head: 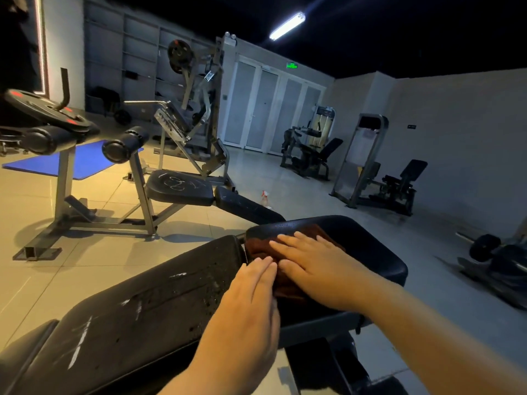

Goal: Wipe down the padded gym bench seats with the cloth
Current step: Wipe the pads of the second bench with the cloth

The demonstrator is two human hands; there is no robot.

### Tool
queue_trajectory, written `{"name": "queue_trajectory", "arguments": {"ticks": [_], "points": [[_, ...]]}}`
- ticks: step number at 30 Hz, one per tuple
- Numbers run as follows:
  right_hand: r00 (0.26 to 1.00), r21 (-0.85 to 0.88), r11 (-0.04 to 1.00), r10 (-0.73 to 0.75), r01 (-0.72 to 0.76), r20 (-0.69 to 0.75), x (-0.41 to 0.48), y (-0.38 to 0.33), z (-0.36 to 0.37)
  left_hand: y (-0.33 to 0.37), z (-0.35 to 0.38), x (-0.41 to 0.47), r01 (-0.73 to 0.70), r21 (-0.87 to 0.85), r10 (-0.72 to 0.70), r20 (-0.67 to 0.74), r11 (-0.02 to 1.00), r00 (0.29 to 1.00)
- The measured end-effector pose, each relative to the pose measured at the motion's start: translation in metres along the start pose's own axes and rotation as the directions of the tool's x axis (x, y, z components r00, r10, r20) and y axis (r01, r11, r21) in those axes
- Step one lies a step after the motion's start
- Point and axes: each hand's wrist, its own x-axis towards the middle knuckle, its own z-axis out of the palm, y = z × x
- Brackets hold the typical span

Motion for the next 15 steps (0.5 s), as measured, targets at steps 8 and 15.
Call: {"name": "queue_trajectory", "arguments": {"ticks": [8,15], "points": [[0.965,-0.027,0.965,0.258,-0.259,-0.051,0.021,0.009,-0.002,-0.002,-0.004,0.0,0.15,-0.295,-0.178,-0.072,0.944,0.981],[0.997,0.004,0.999,-0.041,0.042,-0.068,-0.018,-0.027,0.011,0.002,-0.014,-0.001,0.159,-0.459,-0.193,-0.027,0.874,0.981]]}}
